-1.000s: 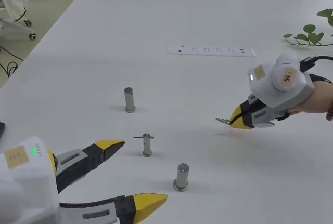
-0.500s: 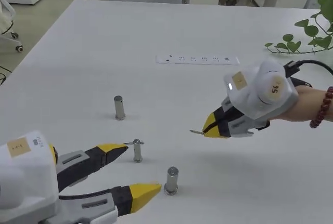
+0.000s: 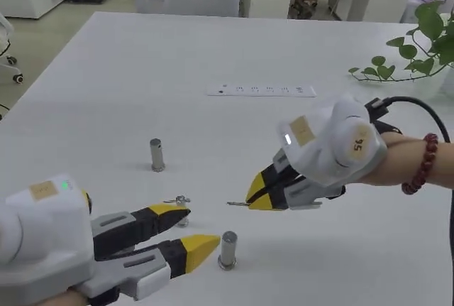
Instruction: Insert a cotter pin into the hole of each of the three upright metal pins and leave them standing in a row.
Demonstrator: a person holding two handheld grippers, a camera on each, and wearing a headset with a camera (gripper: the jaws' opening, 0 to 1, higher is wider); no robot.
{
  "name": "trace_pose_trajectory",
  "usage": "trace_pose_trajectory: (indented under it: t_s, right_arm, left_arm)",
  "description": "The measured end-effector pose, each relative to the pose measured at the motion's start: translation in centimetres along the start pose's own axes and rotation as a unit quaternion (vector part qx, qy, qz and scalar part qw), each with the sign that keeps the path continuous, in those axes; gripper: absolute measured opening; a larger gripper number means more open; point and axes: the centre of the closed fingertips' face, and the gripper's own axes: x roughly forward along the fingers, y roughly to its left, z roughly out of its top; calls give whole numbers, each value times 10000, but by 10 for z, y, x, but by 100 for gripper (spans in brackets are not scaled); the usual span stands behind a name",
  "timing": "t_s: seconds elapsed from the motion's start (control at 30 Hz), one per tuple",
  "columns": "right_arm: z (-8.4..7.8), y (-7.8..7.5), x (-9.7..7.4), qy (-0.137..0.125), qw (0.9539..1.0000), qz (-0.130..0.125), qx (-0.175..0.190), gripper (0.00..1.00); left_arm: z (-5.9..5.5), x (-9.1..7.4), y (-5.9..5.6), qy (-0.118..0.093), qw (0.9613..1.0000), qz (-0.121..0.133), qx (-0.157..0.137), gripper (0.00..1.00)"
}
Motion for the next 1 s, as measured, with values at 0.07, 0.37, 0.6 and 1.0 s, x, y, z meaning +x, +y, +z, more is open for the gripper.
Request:
trace_pose_trajectory:
  t_s: [0.07, 0.37, 0.6, 1.0]
  right_arm:
    - [2, 2, 0, -15, 10000, -3, -14, 2]
    - [16, 14, 2, -81, 9998, -44, -171, 2]
    - [23, 19, 4, -109, 9996, -72, -242, 2]
    - [27, 22, 7, -49, 9992, -193, -359, 2]
  left_arm:
    - [0, 1, 0, 11, 10000, 9, -10, 32]
    - [1, 10, -3, -107, 9974, -52, -707, 26]
    - [2, 13, -5, -183, 9902, -107, -1382, 20]
    - [-4, 14, -8, -90, 9797, -162, -1998, 11]
